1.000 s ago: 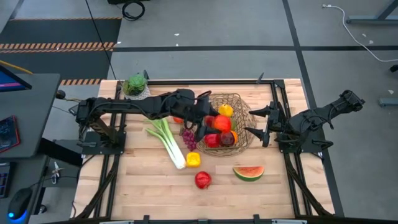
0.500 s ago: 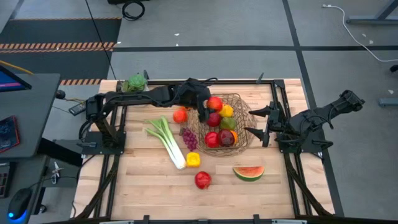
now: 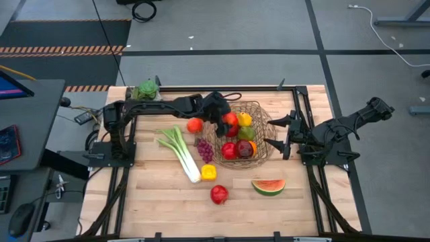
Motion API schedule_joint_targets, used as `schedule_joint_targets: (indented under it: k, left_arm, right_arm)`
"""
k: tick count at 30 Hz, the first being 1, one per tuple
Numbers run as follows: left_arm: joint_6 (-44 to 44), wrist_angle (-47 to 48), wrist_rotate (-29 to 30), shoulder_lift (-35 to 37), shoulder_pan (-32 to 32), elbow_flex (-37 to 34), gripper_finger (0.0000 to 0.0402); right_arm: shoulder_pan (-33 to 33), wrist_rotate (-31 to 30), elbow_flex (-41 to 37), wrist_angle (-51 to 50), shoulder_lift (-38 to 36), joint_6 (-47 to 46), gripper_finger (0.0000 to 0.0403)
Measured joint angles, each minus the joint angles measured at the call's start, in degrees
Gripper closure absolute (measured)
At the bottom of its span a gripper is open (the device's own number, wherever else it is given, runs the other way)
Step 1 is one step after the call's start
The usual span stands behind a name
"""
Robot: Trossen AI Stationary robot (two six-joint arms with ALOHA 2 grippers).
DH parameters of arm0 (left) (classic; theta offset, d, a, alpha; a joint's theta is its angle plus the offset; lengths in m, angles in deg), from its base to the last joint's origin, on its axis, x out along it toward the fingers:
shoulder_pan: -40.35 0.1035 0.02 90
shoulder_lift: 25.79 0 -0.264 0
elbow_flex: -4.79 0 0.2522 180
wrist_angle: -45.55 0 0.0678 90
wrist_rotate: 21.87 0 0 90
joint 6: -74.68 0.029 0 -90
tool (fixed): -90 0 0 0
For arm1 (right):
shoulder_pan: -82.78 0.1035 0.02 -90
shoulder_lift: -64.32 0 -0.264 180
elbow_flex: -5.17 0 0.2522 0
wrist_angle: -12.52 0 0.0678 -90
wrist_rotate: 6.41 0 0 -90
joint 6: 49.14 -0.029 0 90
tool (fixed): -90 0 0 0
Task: Build produce basket
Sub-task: Put the apple into the wire basket
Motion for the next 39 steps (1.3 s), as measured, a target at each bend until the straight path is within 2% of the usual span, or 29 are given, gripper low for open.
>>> schedule_joint_targets:
  k: [4, 14, 21, 26, 31, 39]
  left_arm:
    - [-0.01, 0.56, 0.05, -0.76, 0.56, 0.03, 0.0071]
    - [0.20, 2.17, 0.45, -0.64, 1.10, 1.42, 0.0008]
    - [4.65, 16.96, 0.81, 1.17, 1.48, 11.70, 0.0011]
    - [7.89, 32.59, 0.92, 1.91, 1.46, 17.11, 0.0012]
    - [8.02, 40.18, 2.81, 3.05, 1.73, 14.40, 0.0012]
    - [6.04, 36.06, 6.57, 8.05, 3.32, 2.74, 0.0012]
  right_arm:
    - [-0.04, 0.01, 0.00, 0.00, 0.00, 0.28, 0.0045]
    - [-0.04, 0.01, 0.00, -0.08, 0.00, 0.15, 0.0045]
    - [-0.04, 0.02, 0.00, -0.58, 0.00, 0.24, 0.0045]
    - [-0.04, 0.01, 0.00, -1.89, 0.00, -0.90, 0.0045]
    - [0.00, 0.01, 0.00, -2.28, 0.05, -1.38, 0.0045]
    - [-0.01, -0.01, 0.00, -2.12, 0.73, -1.85, 0.0045]
